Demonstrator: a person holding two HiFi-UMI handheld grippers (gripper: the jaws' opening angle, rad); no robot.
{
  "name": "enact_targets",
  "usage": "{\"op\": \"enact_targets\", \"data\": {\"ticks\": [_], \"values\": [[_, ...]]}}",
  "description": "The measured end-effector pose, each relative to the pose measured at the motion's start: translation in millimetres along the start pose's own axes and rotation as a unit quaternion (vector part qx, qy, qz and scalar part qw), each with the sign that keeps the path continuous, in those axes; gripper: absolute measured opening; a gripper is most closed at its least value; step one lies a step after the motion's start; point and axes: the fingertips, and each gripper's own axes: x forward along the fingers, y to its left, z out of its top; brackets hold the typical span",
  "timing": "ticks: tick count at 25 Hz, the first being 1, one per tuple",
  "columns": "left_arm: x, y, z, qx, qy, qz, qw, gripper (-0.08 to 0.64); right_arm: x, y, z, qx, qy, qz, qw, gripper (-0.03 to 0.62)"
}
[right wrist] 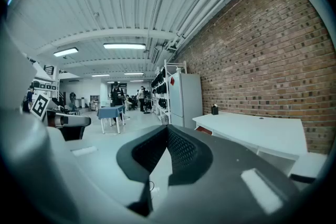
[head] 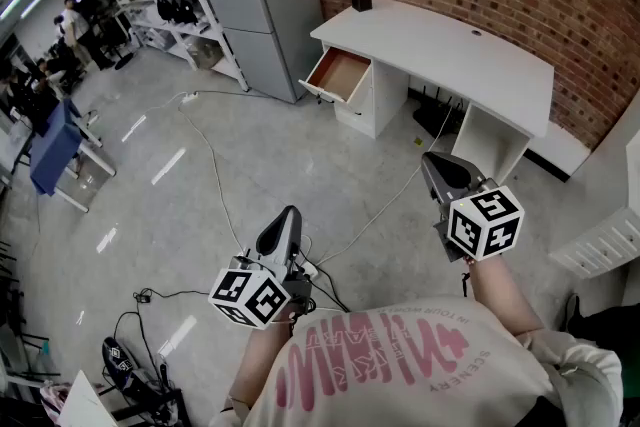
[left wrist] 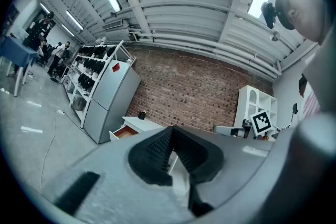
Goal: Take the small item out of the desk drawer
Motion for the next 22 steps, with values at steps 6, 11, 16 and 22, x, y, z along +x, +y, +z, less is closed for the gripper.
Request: {"op": "enact_targets", "data": {"ticks": [6, 11, 16, 22], "values": [[-11.7, 17.2, 11.3, 0.003, -0.001, -0.004, 1.0000, 0.006, 12.6, 18.5, 5.8, 0.002, -0.007, -0.005, 1.000, 0.012], [-18.8, 40.5, 26.0, 0.010, -0.006, -0.005, 0.9999, 0.006, 32.3, 36.1, 9.1, 0.001, -0.009, -0.006, 1.000, 0.012], [-32.8, 69.9, 34.0, 0.005, -0.007, -0.002, 1.0000, 0.006, 53.3, 56.7, 3.9, 0.001, -0.002, -0.011, 1.000, 0.012], [-54.1, 109.1, 37.9, 0.000, -0.011, 0.013, 0.9999, 0.006, 88.8, 84.9, -5.7, 0.040, 0.000, 0.008, 0.999, 0.012]]}}
